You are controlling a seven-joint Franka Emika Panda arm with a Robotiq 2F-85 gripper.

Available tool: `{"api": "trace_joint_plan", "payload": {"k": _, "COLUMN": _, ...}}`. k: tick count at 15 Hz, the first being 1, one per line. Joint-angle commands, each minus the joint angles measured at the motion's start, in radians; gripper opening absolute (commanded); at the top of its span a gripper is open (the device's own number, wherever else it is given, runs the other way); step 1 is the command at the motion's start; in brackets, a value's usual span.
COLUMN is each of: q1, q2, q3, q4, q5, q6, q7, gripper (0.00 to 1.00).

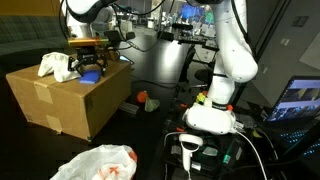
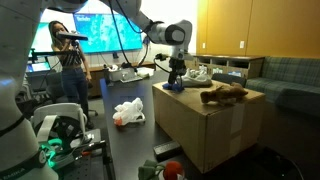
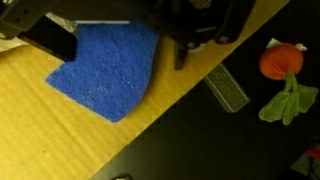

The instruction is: Pick up all the objects from the table and put them on the box, then pick up all the objects from the box and put them on the table

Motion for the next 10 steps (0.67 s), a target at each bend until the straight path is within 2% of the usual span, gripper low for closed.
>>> {"api": "trace_joint_plan", "payload": {"k": 1, "q1": -0.007, "q2": -0.051, "q3": -0.001, "q4": -0.039, "q5": 0.009, "q6": 0.02, "q7": 0.012, "gripper": 1.0}}
{"api": "trace_joint_plan", "payload": {"k": 10, "q1": -0.009, "q2": -0.025, "q3": 0.003, "q4": 0.022, "q5": -0.004, "q6": 0.006, "q7": -0.022, "gripper": 1.0}}
